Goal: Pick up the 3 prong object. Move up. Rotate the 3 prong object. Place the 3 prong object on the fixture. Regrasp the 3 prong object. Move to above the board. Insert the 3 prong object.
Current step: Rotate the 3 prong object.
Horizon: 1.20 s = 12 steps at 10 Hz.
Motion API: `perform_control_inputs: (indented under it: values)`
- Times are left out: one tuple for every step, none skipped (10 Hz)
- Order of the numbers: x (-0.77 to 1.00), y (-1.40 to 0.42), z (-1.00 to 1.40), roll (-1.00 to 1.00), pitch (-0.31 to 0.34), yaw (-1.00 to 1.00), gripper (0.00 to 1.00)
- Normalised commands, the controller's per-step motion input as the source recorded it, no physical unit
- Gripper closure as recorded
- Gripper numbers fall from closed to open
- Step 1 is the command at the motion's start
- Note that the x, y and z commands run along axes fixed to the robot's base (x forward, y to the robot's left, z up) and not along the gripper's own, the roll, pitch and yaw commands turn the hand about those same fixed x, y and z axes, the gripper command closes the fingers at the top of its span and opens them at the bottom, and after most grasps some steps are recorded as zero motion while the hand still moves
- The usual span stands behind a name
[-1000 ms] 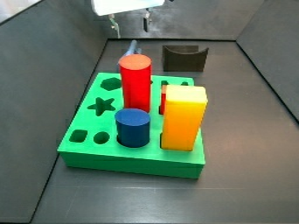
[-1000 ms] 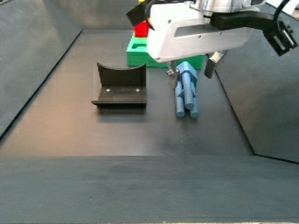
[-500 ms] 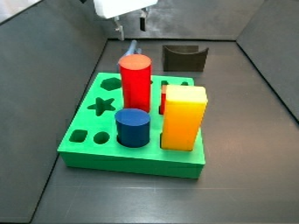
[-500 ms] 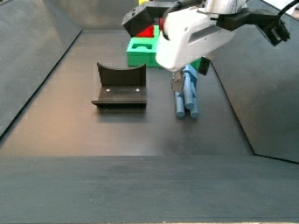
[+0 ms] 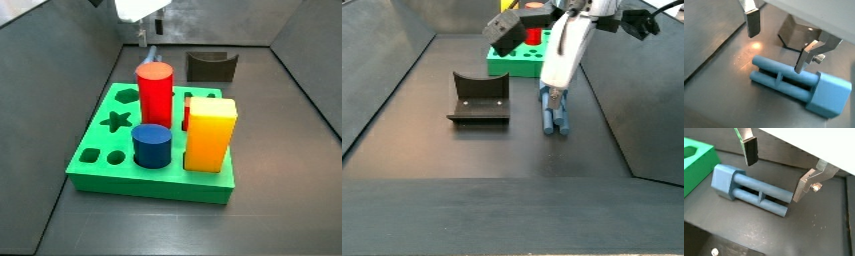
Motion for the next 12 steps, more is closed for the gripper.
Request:
perform_control_inputs:
  values:
    - [0.02, 0.0, -0.05, 0.0, 0.005, 1.0, 0.0]
    - [0.02, 0.0, -0.05, 0.0, 0.005, 1.0, 0.0]
    - [0.02, 0.0, -0.05, 0.0, 0.005, 1.0, 0.0]
    - [0.02, 0.0, -0.05, 0.0, 0.006, 1.0, 0.0]
    - [0.02, 0.0, -0.05, 0.0, 0.006, 1.0, 0.0]
    - [0.02, 0.0, -0.05, 0.0, 0.006, 1.0, 0.0]
    - [0.02, 0.0, -0.05, 0.0, 0.006, 1.0, 0.0]
    - [0.02, 0.0, -0.05, 0.0, 0.007, 1.0, 0.0]
    - [0.02, 0.0, -0.05, 0.0, 0.007, 1.0, 0.0]
    - [0.02, 0.0, -0.05, 0.01, 0.007, 1.0, 0.0]
    - [0.02, 0.0, -0.05, 0.01, 0.007, 1.0, 0.0]
    - [0.02, 0.0, -0.05, 0.01, 0.008, 1.0, 0.0]
